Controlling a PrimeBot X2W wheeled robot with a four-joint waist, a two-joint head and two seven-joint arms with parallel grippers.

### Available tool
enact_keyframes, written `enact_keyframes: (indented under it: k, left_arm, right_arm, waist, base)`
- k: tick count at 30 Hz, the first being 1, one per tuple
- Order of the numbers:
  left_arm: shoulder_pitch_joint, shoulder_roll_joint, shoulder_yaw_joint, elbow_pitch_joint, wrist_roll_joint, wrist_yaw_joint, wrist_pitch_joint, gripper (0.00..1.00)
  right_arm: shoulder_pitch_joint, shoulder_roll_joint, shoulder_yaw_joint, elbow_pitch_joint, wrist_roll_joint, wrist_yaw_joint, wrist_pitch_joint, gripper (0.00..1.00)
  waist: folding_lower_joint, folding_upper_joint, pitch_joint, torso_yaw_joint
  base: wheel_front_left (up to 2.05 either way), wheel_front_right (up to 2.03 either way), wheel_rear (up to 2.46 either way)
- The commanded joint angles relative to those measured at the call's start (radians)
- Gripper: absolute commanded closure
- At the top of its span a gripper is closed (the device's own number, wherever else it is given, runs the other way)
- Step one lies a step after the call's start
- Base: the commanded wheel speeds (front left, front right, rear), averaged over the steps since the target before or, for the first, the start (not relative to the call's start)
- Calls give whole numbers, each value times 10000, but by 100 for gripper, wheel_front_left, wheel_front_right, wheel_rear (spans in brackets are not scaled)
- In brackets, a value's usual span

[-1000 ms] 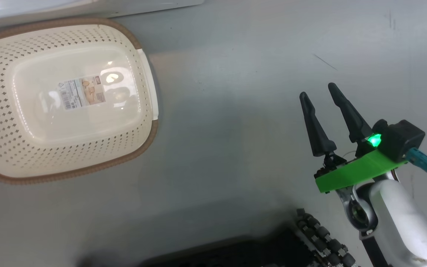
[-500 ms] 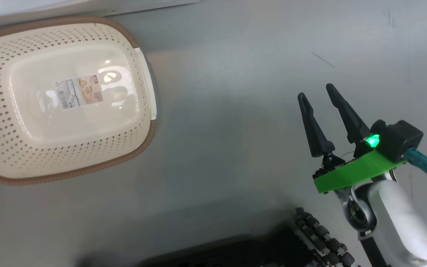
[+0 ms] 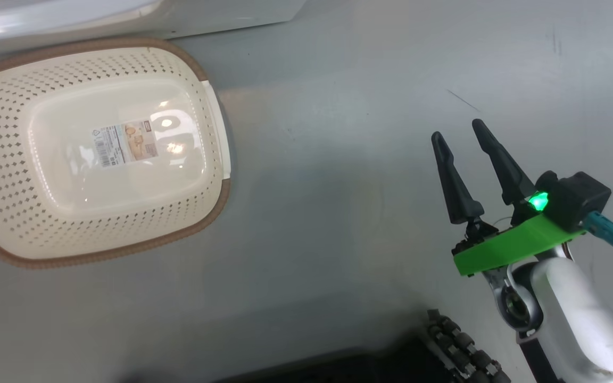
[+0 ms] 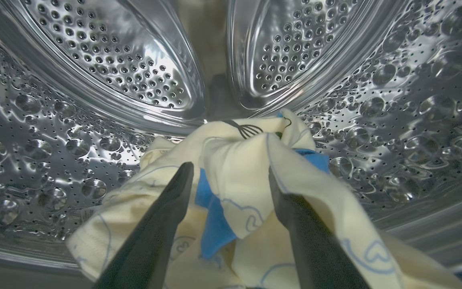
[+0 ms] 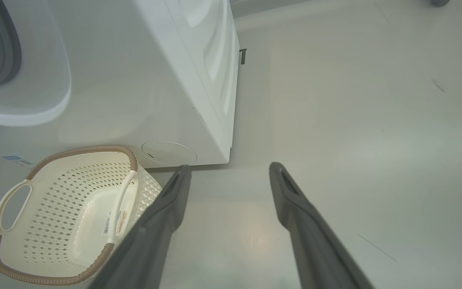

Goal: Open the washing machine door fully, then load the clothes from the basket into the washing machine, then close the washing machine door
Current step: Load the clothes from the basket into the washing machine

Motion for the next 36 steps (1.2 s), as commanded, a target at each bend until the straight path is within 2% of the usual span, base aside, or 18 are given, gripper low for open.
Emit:
enact_keyframes:
  k: [1,12,22,27,36]
  left_arm:
    - [-81,388,74,-202,-35,22,-162,0]
    - [967,73,203,166,-454,53,-764,0]
    - [2442,-210,355,-252,-738,94,-995,0]
    - [3390,-236,521,-913,-800,217,-1005,0]
    - [6044,-330,1061,-3145,-798,487,-1008,0]
  right_arm:
    - [223,-103,122,-228,-6,37,-95,0]
    - [250,-186,-99,-148,-49,37,-95,0]
    - [434,-308,-368,-122,-266,37,-95,0]
    - [617,-285,-396,-55,-281,37,-95,0]
    - [1165,-229,-448,71,-339,37,-95,0]
  waist:
    - [1,-1,-92,42]
    - [1,-1,-1135,436]
    - [1,-1,-2130,868]
    - [1,-1,-2699,973]
    - [1,-1,-4093,1125]
  base:
    - [0,0,0]
    - [0,0,0]
    - [0,0,0]
    - [0,0,0]
    - [0,0,0]
